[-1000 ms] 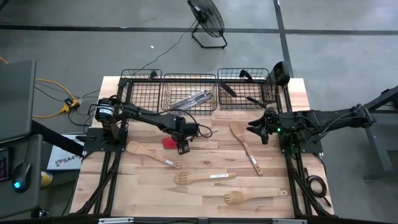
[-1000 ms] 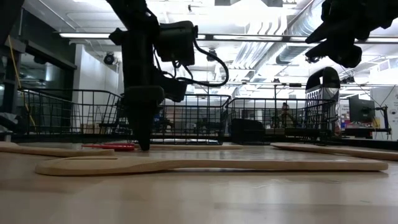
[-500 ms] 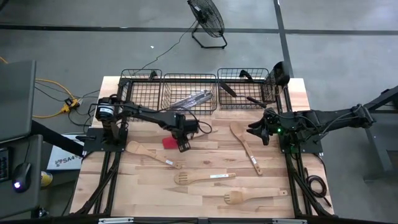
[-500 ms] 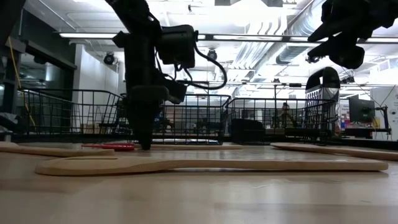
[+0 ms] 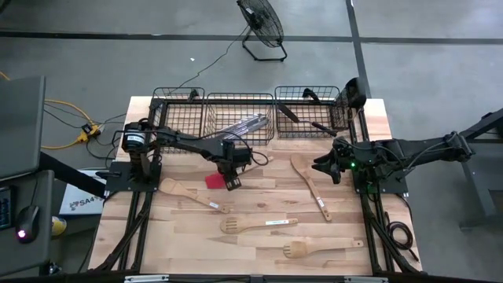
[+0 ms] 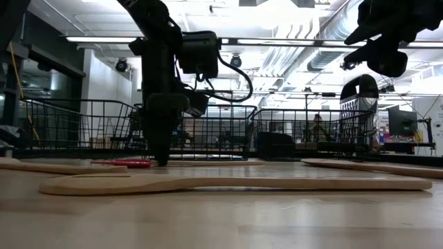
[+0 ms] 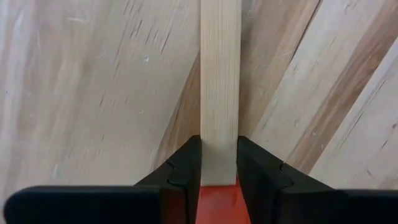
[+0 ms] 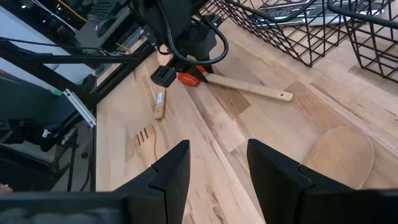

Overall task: Pick & Place Kitchen Items
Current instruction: Put the red silicone spatula into the right wire basket

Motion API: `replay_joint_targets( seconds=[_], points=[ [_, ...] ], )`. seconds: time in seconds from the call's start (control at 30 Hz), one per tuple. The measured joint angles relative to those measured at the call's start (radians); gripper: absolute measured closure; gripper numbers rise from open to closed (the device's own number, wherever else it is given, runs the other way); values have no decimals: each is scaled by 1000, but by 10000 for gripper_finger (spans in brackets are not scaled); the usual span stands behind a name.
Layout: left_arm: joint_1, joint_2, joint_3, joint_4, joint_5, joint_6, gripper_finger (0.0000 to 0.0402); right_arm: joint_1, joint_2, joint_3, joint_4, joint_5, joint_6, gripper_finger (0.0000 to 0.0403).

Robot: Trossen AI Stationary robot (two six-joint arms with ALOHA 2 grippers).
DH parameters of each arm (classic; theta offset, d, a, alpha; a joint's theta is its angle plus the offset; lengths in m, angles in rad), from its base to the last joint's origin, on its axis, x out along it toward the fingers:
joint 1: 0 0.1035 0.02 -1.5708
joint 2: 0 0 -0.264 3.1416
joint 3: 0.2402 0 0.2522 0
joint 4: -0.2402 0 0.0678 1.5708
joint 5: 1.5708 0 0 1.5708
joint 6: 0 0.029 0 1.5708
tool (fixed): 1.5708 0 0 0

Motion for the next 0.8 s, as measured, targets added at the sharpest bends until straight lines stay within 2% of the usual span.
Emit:
replay_joint_targets(
  seconds=[0.17,0.43,0.63,0.8],
  points=[
    [-8,0,0,-1,-15,10,335,0,0,0,0,-7,15,251],
    [-15,-1,2,-14,-17,60,335,0,0,0,-1,-19,-4,251],
    [-16,-18,60,-62,-18,86,335,0,0,0,-5,-19,-35,251],
    [-20,-16,115,-93,9,113,336,0,0,0,-82,-18,-31,251]
  ],
)
